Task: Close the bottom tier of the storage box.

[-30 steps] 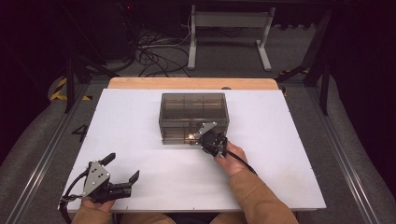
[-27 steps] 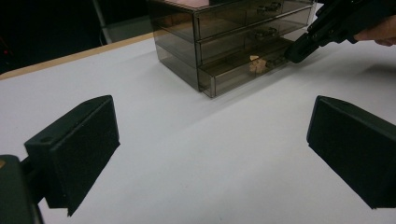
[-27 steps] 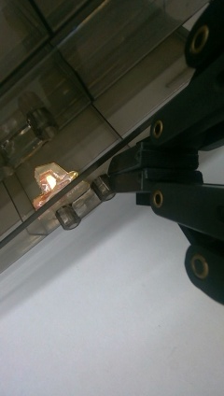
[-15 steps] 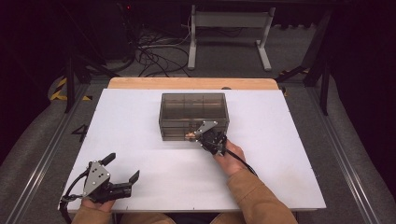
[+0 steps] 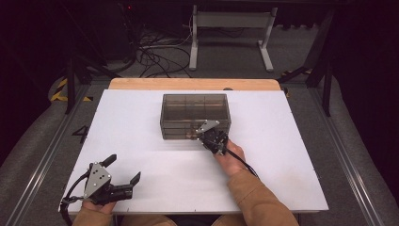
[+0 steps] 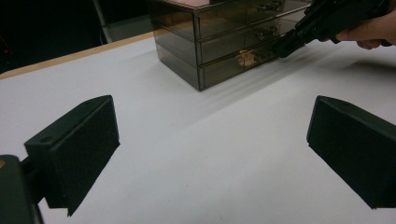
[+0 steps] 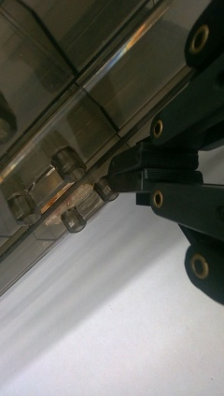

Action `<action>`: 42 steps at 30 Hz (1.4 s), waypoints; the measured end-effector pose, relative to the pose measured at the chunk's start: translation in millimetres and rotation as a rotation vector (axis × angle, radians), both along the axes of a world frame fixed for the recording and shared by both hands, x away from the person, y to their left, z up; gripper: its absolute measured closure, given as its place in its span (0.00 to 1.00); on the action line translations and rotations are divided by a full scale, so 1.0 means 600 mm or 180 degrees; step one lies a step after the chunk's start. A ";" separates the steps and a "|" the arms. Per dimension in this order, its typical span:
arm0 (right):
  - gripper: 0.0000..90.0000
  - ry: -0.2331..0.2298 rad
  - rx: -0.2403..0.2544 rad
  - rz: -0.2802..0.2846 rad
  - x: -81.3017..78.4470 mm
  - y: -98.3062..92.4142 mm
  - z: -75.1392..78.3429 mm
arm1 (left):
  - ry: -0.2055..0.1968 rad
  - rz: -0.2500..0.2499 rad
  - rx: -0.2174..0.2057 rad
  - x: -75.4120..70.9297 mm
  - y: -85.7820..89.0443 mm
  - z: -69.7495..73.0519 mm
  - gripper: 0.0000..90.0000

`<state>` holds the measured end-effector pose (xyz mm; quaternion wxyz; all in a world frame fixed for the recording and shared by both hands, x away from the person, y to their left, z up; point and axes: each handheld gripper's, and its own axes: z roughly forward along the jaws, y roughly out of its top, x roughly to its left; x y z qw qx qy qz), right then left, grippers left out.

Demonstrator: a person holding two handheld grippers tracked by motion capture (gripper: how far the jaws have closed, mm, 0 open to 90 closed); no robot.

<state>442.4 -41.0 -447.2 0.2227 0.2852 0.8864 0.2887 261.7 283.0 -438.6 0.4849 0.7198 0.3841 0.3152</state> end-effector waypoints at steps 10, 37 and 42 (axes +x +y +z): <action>1.00 -0.0031 0.0011 -0.0020 0.000 0.003 -0.001 | -0.0002 0.0002 0.0002 0.000 0.000 0.000 0.03; 0.96 0.0034 0.0180 0.0181 -0.018 -0.013 0.037 | 0.0028 -0.0010 -0.0006 0.003 -0.001 0.000 0.03; 0.93 0.0035 0.0221 0.0237 -0.026 -0.015 0.046 | 0.0031 -0.0026 -0.0009 0.006 -0.003 0.000 0.03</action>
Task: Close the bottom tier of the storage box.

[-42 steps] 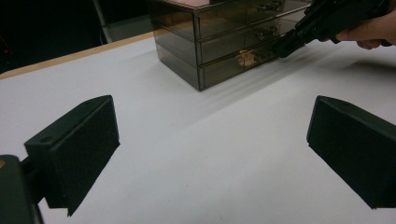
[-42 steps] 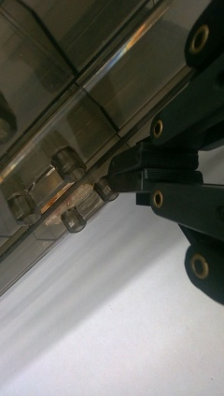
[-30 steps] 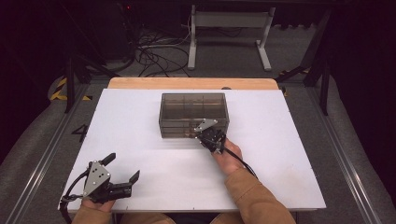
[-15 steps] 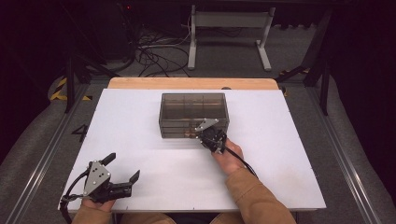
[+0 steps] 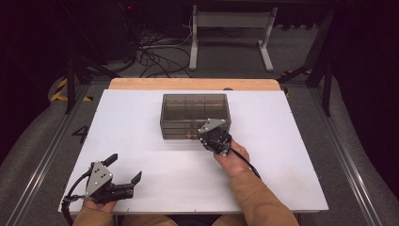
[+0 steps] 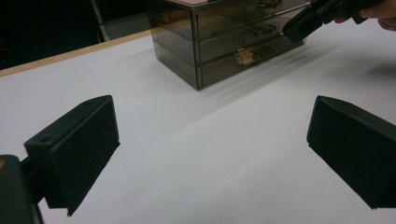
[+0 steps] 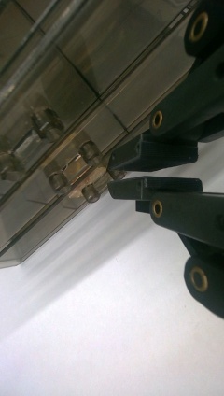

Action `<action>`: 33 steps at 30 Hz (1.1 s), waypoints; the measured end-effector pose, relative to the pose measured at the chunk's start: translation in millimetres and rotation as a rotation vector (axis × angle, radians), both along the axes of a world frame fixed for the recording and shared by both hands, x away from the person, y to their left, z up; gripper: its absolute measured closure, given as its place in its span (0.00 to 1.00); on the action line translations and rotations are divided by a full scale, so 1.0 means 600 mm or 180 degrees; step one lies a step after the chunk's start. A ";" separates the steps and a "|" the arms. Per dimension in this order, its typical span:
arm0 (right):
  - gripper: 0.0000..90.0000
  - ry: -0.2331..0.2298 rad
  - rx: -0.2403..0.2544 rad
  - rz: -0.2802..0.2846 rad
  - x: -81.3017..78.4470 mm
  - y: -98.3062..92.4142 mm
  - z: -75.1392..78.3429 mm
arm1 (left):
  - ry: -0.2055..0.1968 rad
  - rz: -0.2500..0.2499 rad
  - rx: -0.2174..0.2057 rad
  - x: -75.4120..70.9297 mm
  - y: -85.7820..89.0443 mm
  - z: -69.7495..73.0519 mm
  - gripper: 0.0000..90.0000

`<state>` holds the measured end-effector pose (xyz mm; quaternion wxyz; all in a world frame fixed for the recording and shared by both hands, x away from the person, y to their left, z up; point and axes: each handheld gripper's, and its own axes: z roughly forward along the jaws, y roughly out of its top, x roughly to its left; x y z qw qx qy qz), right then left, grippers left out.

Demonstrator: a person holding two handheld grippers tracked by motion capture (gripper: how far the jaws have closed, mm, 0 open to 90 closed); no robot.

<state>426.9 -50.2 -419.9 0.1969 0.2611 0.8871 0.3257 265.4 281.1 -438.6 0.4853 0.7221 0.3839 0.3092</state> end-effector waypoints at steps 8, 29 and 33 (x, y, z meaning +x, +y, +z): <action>0.91 -0.0006 0.0051 0.0033 -0.007 -0.007 0.009 | 0.0004 -0.0026 0.0003 0.004 -0.003 0.000 0.03; 0.26 0.0143 0.0775 0.0439 -0.026 -0.071 0.057 | -0.0008 -0.0030 -0.0013 0.007 -0.002 0.002 0.03; 0.13 0.0204 0.0906 0.0484 -0.029 -0.088 0.060 | -0.0011 -0.0023 -0.0019 0.007 -0.001 0.002 0.03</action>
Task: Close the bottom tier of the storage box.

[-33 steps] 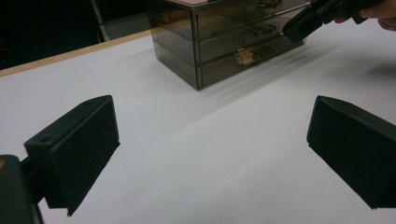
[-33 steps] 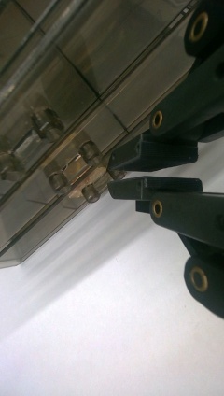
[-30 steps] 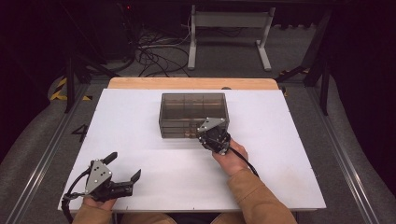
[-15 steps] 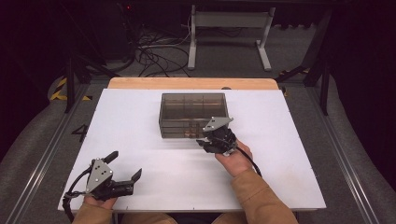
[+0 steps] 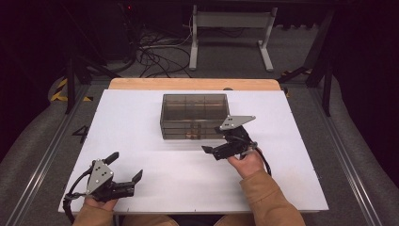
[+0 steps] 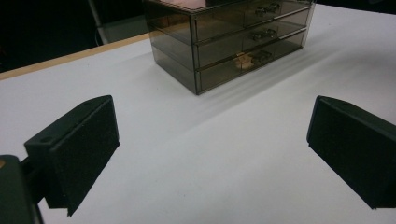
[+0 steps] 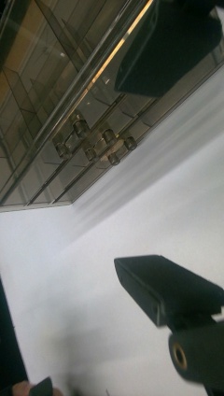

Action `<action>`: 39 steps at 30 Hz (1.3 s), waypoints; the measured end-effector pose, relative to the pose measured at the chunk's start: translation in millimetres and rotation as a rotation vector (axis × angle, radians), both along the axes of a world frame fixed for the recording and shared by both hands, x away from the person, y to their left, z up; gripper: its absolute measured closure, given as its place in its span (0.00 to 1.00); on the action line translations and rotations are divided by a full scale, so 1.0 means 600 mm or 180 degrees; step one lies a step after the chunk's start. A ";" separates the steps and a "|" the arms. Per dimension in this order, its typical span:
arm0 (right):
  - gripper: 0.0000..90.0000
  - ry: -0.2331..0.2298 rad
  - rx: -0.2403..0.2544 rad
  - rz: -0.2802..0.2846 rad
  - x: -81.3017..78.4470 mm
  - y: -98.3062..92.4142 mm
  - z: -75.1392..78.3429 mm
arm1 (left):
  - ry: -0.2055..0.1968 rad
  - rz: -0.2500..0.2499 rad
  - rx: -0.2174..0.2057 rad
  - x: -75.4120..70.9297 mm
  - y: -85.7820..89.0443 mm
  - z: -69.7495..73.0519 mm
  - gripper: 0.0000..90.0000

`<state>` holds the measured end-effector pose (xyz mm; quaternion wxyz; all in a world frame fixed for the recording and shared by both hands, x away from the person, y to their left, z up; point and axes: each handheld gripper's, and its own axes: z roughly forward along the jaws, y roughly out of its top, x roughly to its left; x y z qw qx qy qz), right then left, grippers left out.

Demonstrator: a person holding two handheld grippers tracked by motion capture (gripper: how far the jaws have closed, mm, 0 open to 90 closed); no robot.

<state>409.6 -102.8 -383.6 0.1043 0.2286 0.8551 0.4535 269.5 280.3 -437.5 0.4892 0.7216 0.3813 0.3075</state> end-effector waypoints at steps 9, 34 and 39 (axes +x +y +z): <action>0.00 -0.0026 0.0213 0.0030 -0.015 -0.043 0.004 | -0.0008 -0.0001 0.0004 0.000 0.002 0.001 0.03; 0.00 -0.0224 0.0391 -0.0145 -0.056 -0.140 -0.055 | -0.0001 0.0004 -0.0015 0.001 0.001 0.000 0.03; 0.00 -0.0218 0.0401 -0.0179 -0.065 -0.156 -0.072 | 0.0007 0.0001 -0.0031 0.001 0.001 -0.001 0.03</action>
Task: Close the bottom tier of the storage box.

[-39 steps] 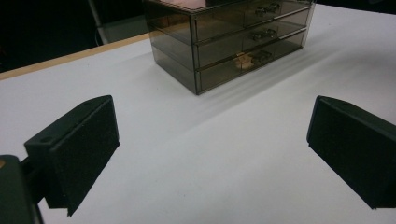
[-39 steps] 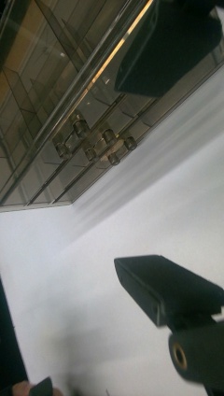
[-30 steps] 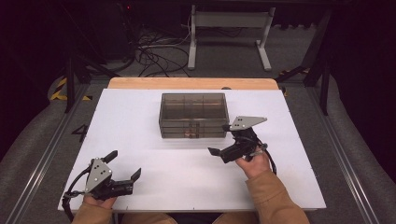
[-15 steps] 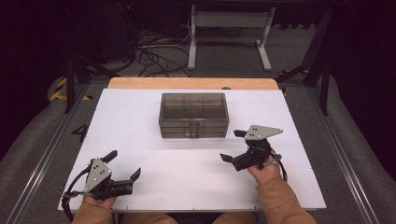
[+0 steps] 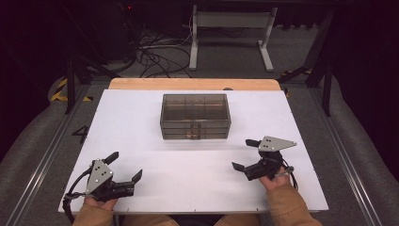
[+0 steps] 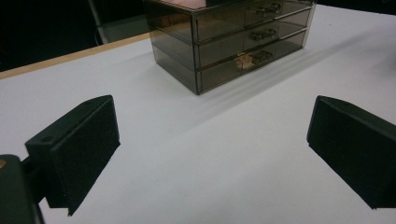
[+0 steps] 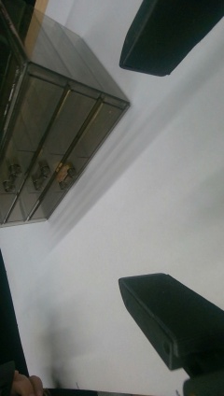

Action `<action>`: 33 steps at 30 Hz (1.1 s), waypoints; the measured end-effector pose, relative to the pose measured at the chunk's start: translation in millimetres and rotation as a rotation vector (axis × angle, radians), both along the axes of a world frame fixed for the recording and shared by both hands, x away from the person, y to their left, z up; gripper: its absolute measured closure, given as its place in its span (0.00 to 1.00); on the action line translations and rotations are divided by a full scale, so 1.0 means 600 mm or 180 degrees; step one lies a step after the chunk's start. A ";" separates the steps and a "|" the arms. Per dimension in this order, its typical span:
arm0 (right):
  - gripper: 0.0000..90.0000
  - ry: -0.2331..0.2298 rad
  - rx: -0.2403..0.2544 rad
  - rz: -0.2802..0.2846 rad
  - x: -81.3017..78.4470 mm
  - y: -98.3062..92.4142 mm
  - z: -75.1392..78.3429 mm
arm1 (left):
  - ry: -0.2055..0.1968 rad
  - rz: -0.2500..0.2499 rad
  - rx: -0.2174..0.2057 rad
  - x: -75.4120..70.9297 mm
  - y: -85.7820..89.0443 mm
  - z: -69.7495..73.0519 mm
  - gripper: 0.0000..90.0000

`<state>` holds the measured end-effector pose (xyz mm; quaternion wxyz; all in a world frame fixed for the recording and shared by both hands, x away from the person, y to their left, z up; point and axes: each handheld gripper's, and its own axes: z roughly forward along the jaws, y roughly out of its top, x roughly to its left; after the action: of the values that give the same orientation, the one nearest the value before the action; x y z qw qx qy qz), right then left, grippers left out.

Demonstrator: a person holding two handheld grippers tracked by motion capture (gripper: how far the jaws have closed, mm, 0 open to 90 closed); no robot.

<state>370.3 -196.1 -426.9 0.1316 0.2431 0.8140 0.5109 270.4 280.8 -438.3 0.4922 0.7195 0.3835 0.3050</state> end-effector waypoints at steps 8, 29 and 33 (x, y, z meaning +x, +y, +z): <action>0.00 0.0102 0.0009 -0.0091 -0.013 -0.023 -0.025 | -0.0003 0.0000 0.0023 0.002 0.001 -0.001 0.03; 0.00 0.0131 0.0065 -0.0252 -0.017 -0.040 -0.043 | 0.0039 -0.0005 0.0133 0.011 -0.001 -0.007 0.03; 0.00 0.0149 0.0056 -0.0261 -0.017 -0.040 -0.043 | 0.0057 0.0002 0.0075 0.012 0.003 -0.008 0.03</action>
<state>360.3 -220.1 -452.9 0.1312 0.2893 0.8016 0.5064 277.7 282.5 -443.3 0.4801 0.7278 0.3845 0.3032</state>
